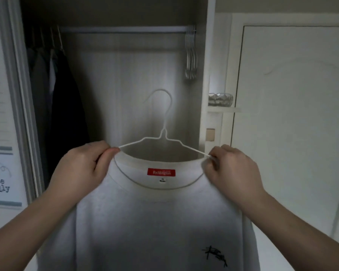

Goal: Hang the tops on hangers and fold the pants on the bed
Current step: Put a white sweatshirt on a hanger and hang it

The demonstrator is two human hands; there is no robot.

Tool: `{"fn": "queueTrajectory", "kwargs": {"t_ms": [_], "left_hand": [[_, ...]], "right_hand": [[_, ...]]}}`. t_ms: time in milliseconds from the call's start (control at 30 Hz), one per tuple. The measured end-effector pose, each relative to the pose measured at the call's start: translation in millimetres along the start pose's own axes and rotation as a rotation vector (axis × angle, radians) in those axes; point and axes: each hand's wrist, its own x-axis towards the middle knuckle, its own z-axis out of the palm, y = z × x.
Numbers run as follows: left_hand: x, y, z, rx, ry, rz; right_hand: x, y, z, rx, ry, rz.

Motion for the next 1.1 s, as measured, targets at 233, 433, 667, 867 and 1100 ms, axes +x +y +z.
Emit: {"fn": "queueTrajectory", "kwargs": {"t_ms": [233,433,667,867,1100], "left_hand": [[16,-74,5,0.09,-0.037,0.079],[18,-123,6,0.11,-0.039,0.137],[29,-135,13,-0.013,0.094,0.032],[59,-161,9,-0.146,0.201,-0.062],[143,-177,32,-0.098,0.196,0.104]], "right_hand": [[48,-26,29,-0.034,-0.298,0.1],[86,-45,35,0.235,-0.341,0.164],[122,-102,43,0.429,-0.131,-0.165],[139,-73,32,0.344,-0.207,-0.264],[171,-59,-4,0.153,-0.106,-0.3]]}}
